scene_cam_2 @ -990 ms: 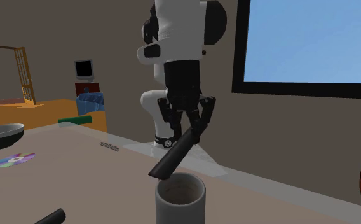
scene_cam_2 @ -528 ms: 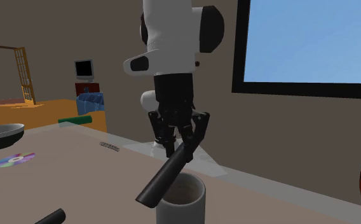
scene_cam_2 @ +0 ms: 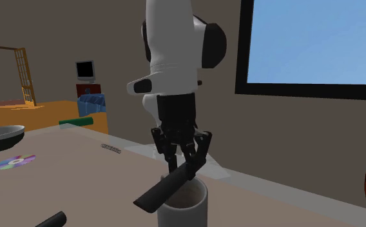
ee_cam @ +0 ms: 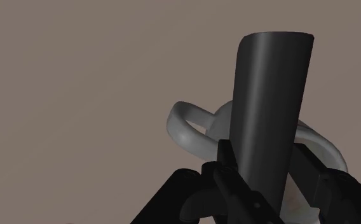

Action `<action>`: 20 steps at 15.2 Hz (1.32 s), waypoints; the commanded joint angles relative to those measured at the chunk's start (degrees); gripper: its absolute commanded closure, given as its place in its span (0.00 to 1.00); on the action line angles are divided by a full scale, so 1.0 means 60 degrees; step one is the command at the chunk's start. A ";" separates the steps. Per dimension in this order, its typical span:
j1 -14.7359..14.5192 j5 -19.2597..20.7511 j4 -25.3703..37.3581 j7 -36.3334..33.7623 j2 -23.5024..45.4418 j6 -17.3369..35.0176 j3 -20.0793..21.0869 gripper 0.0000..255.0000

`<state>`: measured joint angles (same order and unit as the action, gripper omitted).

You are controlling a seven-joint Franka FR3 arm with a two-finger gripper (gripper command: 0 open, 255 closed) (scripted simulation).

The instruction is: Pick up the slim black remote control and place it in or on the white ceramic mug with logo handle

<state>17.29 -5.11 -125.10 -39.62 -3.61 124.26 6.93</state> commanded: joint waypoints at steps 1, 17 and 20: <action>0.0000 0.0001 -0.0031 0.0001 0.0032 0.0047 0.0001 1.00; 0.0045 -0.0001 0.0685 0.0015 -0.0448 -0.1150 -0.0057 0.00; 0.0045 -0.0001 0.0684 0.0015 -0.0448 -0.1150 -0.0057 0.00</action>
<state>17.55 -5.12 -120.99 -39.55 -6.24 117.45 6.60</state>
